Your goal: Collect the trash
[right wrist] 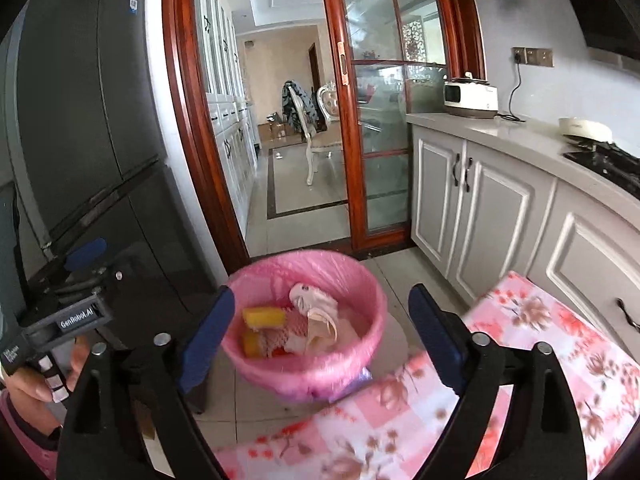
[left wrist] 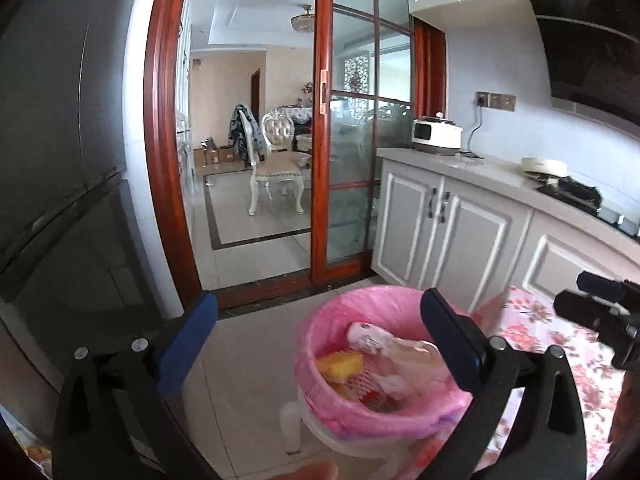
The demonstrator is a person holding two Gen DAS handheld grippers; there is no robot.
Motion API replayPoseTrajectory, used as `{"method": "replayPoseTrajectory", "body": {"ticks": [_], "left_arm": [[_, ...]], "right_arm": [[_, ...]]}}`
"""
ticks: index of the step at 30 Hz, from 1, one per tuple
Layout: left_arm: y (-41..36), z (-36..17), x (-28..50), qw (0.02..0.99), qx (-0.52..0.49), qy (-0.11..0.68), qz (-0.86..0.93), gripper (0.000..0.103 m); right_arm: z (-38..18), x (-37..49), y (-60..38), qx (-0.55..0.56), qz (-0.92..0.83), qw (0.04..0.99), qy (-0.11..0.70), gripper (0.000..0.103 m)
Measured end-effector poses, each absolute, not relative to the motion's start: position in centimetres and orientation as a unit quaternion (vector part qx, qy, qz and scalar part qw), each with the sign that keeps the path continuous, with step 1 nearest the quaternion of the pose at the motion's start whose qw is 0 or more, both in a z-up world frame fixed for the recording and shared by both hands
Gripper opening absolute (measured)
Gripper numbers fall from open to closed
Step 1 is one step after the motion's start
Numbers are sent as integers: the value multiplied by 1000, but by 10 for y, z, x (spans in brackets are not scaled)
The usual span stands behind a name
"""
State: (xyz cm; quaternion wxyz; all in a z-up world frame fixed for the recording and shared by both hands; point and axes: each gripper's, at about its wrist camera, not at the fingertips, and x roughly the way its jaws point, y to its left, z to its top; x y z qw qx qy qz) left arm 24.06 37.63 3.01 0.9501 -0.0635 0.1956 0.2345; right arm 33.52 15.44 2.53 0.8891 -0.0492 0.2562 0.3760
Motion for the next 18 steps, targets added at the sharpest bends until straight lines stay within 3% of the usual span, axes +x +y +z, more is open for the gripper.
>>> {"method": "replayPoseTrajectory", "body": {"ticks": [18], "left_arm": [[277,18,142,949,-55,252,182,98]], "right_arm": [[15,238,74,-52,326,903,274,85]]}}
